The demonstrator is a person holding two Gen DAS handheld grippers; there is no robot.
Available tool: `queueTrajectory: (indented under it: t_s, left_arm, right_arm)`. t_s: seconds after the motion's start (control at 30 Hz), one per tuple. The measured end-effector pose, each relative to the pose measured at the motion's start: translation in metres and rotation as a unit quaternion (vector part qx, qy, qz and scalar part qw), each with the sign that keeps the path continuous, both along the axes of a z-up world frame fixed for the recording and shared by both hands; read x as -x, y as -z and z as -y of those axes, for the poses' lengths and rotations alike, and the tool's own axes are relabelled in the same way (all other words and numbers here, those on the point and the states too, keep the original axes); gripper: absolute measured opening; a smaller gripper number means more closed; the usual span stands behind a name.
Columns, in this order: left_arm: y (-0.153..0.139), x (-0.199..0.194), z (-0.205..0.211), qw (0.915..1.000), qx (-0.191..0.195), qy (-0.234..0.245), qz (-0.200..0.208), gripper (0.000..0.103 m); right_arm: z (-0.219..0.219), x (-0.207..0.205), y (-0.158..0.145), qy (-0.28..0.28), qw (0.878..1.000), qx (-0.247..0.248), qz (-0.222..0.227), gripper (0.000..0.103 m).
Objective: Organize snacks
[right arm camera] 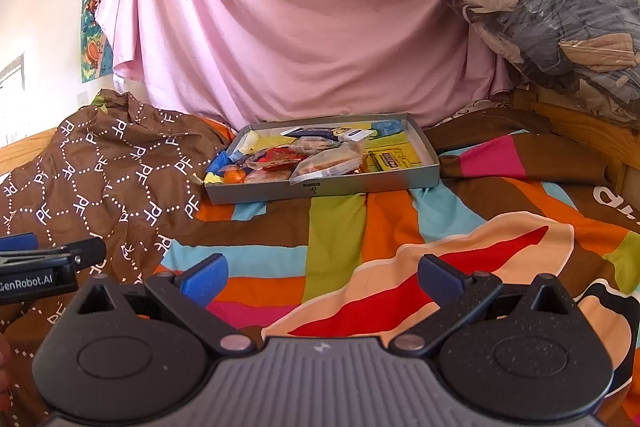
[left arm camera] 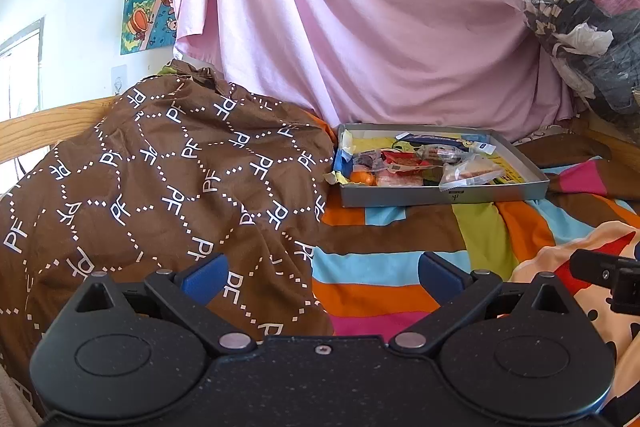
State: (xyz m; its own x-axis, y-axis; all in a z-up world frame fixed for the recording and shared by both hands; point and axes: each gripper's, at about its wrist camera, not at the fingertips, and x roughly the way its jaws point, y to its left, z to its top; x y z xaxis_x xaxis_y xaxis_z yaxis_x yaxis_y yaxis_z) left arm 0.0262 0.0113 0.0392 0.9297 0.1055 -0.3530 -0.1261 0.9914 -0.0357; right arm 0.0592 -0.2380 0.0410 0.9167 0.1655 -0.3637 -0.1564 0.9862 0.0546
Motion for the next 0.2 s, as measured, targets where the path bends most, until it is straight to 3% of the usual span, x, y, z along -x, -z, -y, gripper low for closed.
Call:
queueTrajectory:
  t_s: [0.2]
  left_arm:
    - [0.0002, 0.0004, 0.0009, 1.0, -0.006, -0.001, 0.002, 0.101]
  right_arm:
    - [-0.0008, 0.0005, 0.0, -0.003, 1.0, 0.003, 0.001, 0.103]
